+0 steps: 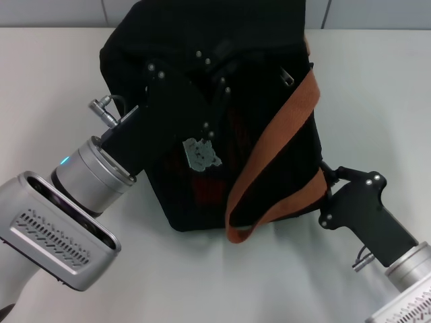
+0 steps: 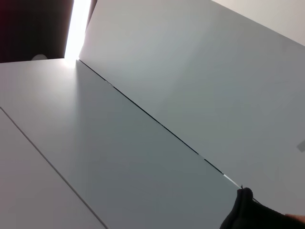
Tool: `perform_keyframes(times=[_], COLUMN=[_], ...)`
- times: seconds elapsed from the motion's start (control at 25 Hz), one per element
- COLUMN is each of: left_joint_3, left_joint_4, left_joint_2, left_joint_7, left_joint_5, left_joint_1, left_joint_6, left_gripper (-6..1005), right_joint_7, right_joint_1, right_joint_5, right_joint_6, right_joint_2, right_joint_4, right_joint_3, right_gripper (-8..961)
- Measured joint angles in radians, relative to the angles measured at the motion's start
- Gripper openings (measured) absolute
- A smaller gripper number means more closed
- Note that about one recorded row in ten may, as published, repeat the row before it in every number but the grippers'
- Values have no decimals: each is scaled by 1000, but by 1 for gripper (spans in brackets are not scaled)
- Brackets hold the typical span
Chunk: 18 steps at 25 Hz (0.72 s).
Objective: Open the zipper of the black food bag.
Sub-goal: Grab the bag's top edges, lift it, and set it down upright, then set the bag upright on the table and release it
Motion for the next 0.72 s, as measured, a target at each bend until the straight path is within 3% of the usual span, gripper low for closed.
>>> perform_keyframes(times=[0.24,0.52,0.56,0.72], left_joint_3=[-33,-188,-191,-191], left_joint_4=[0,-26,-23,-16], left_joint_2=[0,0,0,1], left_joint_7=[-49,-261,-321,-359], left_joint_5=[-2,-5,-5,-4], left_joint_1=[13,148,198,270], left_joint_6=[-2,-59,-63,-64], left_gripper=[127,128,129,130], right_joint_7=[23,245,294,460], right_joint_1=[-50,-86,-87,-81], right_joint_5=[2,3,3,3], right_joint_6=[-157,-365,-380,-415], right_joint_2=[0,-4,-5,-5], right_joint_4=[0,-54,-69,-113], right_joint_3=[29,66,67,67], right_gripper=[27,52,56,308])
